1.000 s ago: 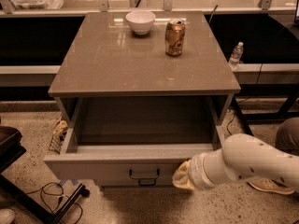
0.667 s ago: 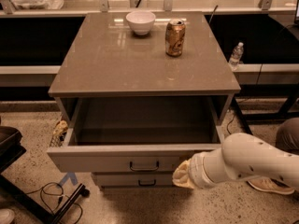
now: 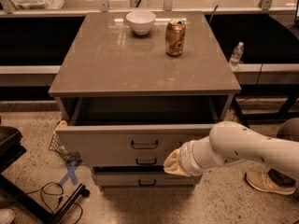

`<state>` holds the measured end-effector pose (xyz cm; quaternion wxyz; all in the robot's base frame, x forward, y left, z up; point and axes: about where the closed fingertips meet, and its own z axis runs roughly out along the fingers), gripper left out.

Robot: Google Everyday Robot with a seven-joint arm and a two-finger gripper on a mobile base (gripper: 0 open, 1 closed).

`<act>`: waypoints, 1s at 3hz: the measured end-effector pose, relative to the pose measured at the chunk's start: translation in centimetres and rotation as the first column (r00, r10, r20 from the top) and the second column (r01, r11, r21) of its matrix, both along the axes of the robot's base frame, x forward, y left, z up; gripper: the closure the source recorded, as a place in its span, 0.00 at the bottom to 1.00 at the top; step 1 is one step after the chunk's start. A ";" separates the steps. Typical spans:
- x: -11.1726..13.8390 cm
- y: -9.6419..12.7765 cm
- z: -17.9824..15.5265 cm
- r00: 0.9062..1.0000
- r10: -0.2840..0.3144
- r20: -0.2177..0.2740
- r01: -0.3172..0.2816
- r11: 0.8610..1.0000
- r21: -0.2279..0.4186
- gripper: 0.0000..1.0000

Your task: Close top drawer

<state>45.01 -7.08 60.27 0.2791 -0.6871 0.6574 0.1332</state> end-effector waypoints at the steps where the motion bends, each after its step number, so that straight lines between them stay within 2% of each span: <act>1: 3.5 -1.4 0.8 0.999 -0.019 0.040 0.019 1.000 -0.002 1.00; 2: 9.0 -4.1 2.2 0.994 -0.054 0.098 0.054 0.999 -0.004 1.00; 3: 8.8 -4.0 2.2 0.994 -0.054 0.098 0.054 0.999 -0.004 1.00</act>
Offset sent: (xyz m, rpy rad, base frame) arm 0.1622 -0.0788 0.0435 -0.0107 -0.1793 -0.1086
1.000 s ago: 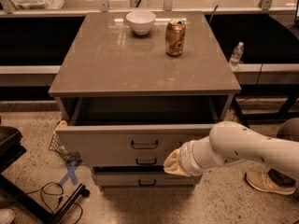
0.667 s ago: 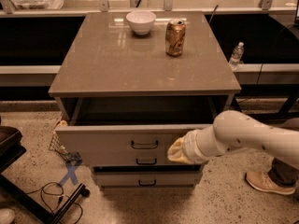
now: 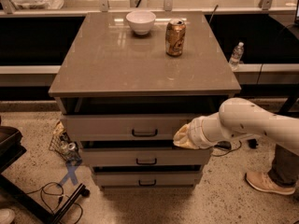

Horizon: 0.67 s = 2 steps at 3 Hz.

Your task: Close top drawer

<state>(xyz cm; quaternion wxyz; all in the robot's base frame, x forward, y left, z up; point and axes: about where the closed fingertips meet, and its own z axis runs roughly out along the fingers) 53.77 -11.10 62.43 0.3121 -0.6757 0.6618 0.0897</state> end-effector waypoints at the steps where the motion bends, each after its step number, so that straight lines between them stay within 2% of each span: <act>1: 4.3 -2.2 1.4 0.999 -0.028 0.039 0.028 1.000 -0.007 1.00; 2: 5.0 -2.6 1.8 0.998 -0.035 0.050 0.035 0.999 -0.009 1.00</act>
Offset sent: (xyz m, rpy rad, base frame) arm 0.1072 -0.0549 0.0358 -0.0182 -0.0943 -0.0677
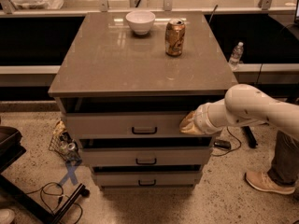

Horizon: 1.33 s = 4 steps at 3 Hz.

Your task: Close top drawer

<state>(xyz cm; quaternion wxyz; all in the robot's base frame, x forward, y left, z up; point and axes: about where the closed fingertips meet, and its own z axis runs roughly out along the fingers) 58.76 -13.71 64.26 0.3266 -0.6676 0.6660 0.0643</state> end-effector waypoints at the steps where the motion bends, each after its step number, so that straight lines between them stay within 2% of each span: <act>1: 0.0 0.0 0.0 1.000 0.000 0.000 0.000 1.000 0.000 1.00; 2: -0.5 0.1 -0.1 1.000 0.015 -0.016 -0.015 1.000 0.007 1.00; 3: -1.7 -2.5 2.7 0.999 0.021 -0.026 -0.021 1.000 -0.020 1.00; 4: -4.4 -6.2 7.8 0.999 0.029 -0.040 -0.032 0.997 -0.071 1.00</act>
Offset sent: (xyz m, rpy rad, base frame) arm -0.0108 -0.0023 0.0012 0.0150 0.0349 0.0282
